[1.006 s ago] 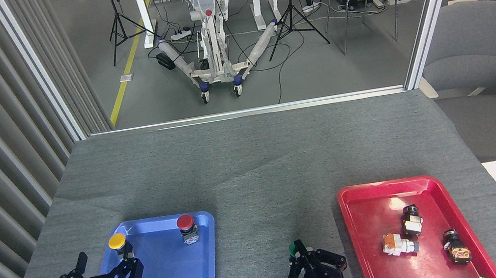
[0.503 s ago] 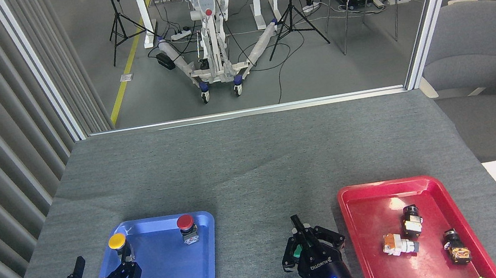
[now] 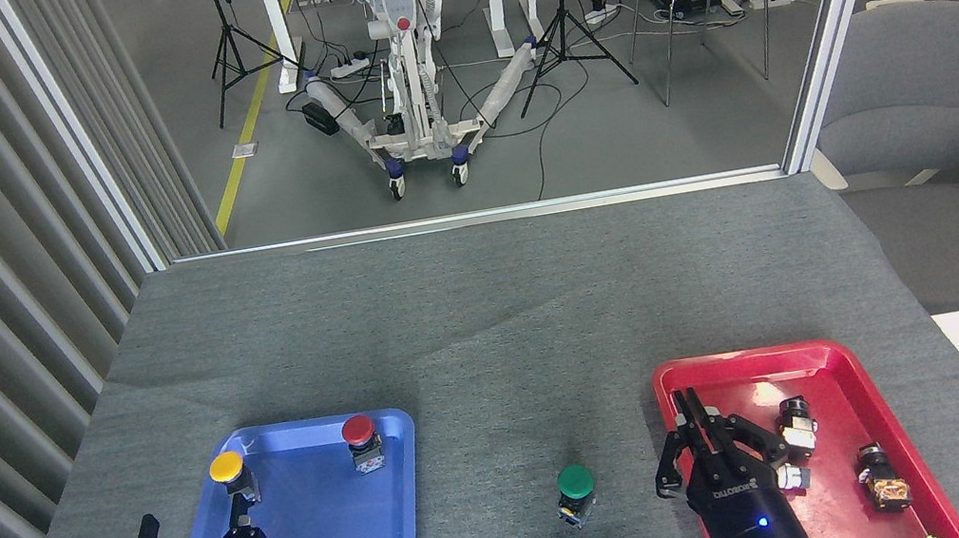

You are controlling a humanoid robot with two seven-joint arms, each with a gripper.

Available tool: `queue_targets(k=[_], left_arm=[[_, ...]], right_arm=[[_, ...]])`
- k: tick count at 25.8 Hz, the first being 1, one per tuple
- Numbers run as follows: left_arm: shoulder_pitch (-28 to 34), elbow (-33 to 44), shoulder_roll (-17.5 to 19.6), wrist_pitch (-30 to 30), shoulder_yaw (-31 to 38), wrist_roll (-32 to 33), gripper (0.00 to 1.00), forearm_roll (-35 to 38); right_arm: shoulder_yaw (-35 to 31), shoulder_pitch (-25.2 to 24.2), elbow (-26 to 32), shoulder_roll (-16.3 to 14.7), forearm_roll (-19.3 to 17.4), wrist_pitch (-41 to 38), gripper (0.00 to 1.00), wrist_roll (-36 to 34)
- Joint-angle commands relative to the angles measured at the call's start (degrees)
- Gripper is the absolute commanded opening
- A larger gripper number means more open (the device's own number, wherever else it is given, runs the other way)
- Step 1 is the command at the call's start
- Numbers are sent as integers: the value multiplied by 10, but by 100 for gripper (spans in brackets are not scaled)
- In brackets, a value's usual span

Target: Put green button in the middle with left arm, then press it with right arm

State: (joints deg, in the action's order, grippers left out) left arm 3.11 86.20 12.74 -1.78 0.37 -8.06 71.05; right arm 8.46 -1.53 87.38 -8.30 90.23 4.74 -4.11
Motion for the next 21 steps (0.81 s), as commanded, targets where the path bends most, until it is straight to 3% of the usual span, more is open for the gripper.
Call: queue_targets(k=[1,5,13,21], left_arm=[[5,4,0,9,0,-8,99,0],[4,2,0,11,1,-7,99,-1],[-2,1,0,13,1,-2,99,-1],[0,1,-4,60,12,-6,99,-2]], right_arm=[[-32,-52,39,-42,-51,-16,100,-1],[-73,-78,50,-64,-73,-39,100,-1],[-157,-81,49,-64,-117,-119,100,0],[-151,-88,49,-87,-117,-82,100,4]])
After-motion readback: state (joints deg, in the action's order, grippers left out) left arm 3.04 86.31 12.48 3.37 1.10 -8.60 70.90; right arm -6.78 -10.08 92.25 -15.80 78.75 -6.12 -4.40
